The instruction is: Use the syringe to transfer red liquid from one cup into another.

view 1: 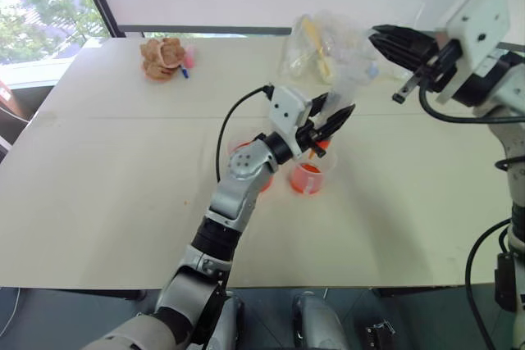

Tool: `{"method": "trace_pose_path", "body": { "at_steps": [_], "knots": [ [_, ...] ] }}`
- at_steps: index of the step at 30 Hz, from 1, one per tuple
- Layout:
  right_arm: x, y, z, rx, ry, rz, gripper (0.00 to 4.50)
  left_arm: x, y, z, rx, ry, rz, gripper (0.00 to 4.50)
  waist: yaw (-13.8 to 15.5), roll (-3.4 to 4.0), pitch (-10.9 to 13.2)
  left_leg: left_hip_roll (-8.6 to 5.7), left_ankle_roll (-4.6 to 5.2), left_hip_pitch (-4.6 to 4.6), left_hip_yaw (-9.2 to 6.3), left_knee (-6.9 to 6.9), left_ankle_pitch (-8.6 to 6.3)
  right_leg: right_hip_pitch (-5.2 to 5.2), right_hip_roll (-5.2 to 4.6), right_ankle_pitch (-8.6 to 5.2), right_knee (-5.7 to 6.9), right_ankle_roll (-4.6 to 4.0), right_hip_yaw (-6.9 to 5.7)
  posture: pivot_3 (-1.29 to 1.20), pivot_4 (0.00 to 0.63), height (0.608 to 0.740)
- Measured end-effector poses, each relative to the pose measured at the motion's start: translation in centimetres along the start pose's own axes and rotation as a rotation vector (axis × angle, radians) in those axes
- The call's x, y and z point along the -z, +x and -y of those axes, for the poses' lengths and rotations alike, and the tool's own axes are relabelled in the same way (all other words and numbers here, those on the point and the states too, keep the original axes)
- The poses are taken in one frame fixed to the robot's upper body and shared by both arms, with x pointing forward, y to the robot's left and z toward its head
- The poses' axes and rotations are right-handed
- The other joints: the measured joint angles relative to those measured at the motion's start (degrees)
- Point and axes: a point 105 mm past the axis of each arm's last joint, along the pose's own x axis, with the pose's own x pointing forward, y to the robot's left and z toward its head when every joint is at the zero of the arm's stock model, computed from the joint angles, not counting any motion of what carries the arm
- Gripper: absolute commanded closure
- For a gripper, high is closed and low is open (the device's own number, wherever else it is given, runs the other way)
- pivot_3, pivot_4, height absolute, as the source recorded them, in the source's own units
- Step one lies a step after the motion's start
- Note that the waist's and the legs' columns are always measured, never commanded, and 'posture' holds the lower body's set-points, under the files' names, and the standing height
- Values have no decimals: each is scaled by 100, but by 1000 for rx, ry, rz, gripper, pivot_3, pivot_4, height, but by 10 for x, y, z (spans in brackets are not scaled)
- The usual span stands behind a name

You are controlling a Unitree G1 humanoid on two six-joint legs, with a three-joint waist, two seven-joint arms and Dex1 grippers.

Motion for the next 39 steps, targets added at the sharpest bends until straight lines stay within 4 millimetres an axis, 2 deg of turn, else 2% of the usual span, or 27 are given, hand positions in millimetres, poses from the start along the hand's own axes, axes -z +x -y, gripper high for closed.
{"method": "trace_pose_path", "body": {
  "at_steps": [14,25,27,28,32,34,36,39],
  "knots": [
    [12,4,-22,34,129,6,4480,0,-2,-4,-7,-12,-12,3096,-1,2,-1,-1,0,1,-2,1,0,1,1,0,2,0,-1,0,150,740],
    [19,3,-29,60,156,0,4480,3,-2,-4,-7,-22,-28,3096,2,3,-2,-4,0,5,-3,1,1,8,0,0,2,0,-1,0,150,740],
    [18,2,-29,63,162,5,3773,3,-2,-4,-7,-24,-31,3096,3,3,-2,-3,0,5,-3,1,1,8,1,0,2,0,-1,0,150,740],
    [17,2,-30,55,167,13,3578,3,-2,-4,-7,-26,-30,3096,2,3,-2,-3,0,5,-4,1,1,8,1,0,2,0,-1,0,150,740],
    [15,-2,-35,11,193,26,1541,1,-1,-5,-23,-38,-17,3096,1,3,-2,-3,0,4,-5,1,1,7,1,0,1,0,-2,0,150,740],
    [27,-7,-38,-20,199,-21,1541,-10,3,-1,-6,-33,19,3096,14,0,0,-4,1,-5,-7,2,0,3,0,0,-2,0,-2,0,150,740],
    [24,-13,-33,-23,187,-4,1541,-13,7,2,2,-38,25,3096,3,0,0,-4,2,-4,-5,1,-1,2,0,0,-4,1,-1,0,150,740],
    [24,-33,-26,-13,338,24,1541,-33,12,1,3,-29,76,3096,7,-3,2,3,3,-7,-8,-1,-1,1,2,0,-6,1,-4,0,150,740]
  ]
}}
